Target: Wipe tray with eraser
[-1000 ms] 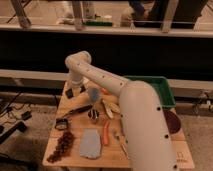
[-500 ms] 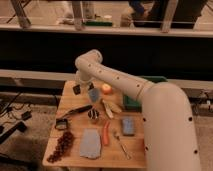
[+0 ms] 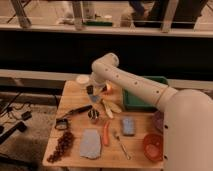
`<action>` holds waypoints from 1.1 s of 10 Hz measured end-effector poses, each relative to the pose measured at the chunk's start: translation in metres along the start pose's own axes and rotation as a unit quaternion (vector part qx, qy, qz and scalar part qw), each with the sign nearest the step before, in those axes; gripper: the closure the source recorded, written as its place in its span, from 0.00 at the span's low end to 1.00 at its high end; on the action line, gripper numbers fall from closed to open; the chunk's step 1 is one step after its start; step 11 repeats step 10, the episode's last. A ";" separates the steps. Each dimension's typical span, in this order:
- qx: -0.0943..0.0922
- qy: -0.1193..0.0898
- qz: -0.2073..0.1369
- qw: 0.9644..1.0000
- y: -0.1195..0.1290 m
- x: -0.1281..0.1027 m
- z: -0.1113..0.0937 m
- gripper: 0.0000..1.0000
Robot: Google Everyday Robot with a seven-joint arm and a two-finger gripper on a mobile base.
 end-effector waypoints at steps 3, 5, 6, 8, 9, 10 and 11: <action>-0.001 -0.004 0.001 1.000 0.000 -0.003 0.000 0.82; 0.000 -0.001 0.001 1.000 0.000 -0.001 0.000 0.82; 0.000 -0.002 0.000 1.000 0.000 -0.002 0.000 0.82; 0.000 -0.002 -0.001 1.000 0.000 -0.003 0.001 0.82; 0.000 -0.002 0.000 1.000 0.000 -0.003 0.001 0.82; 0.000 -0.001 0.003 1.000 0.000 -0.002 0.001 0.82; 0.000 -0.001 0.003 1.000 0.000 -0.002 0.001 0.82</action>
